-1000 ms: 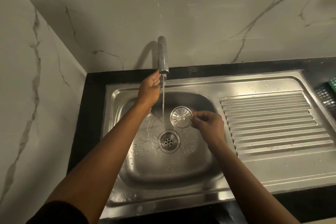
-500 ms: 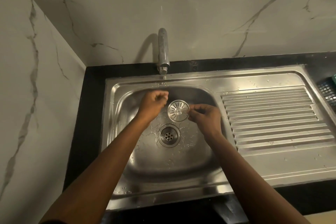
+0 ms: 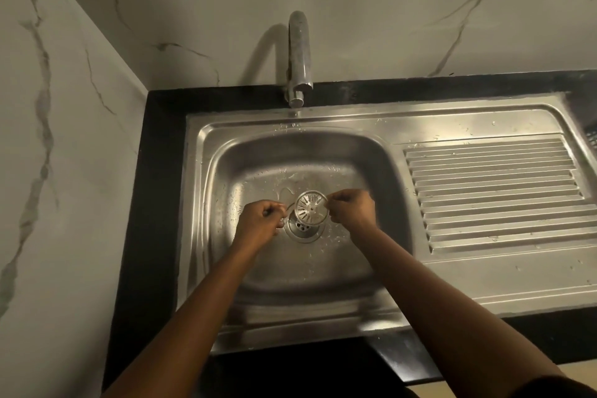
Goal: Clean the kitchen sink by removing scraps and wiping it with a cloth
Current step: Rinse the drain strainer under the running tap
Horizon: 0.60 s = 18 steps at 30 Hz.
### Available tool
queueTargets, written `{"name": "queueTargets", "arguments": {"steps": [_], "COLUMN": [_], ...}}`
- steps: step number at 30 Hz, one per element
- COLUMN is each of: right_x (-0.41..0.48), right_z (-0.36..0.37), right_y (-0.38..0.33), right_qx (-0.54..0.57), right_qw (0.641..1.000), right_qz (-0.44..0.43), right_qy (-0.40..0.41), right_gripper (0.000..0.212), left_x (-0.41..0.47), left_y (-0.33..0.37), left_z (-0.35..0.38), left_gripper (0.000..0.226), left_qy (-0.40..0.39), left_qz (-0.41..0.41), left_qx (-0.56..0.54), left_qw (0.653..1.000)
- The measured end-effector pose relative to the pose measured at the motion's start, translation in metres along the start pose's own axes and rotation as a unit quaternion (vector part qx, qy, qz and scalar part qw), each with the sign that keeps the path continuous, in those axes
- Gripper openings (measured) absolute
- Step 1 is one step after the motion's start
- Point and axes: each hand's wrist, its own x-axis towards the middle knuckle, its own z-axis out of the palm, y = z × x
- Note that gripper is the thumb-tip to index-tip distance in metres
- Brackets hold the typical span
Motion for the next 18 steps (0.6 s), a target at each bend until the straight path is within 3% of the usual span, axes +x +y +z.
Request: {"name": "queueTargets", "arguments": {"steps": [5, 10, 18], "right_x": [0.018, 0.030, 0.033], "right_z": [0.025, 0.044, 0.060], "right_y": [0.022, 0.036, 0.044], "right_qx": [-0.057, -0.058, -0.071], "right_qw": [0.997, 0.993, 0.988], "right_qz": [0.059, 0.104, 0.135], "right_qy": [-0.014, -0.013, 0.001], "right_gripper": [0.023, 0.005, 0.006], "left_x": [-0.007, -0.011, -0.020], "left_y": [-0.019, -0.029, -0.030], "left_z": [-0.007, -0.008, -0.008], "left_gripper": [0.017, 0.012, 0.010], "left_qy": [0.007, 0.005, -0.011], "left_qz": [-0.011, -0.016, -0.016], "left_qx": [0.005, 0.006, 0.008], "left_qw": [1.000, 1.000, 1.000]}}
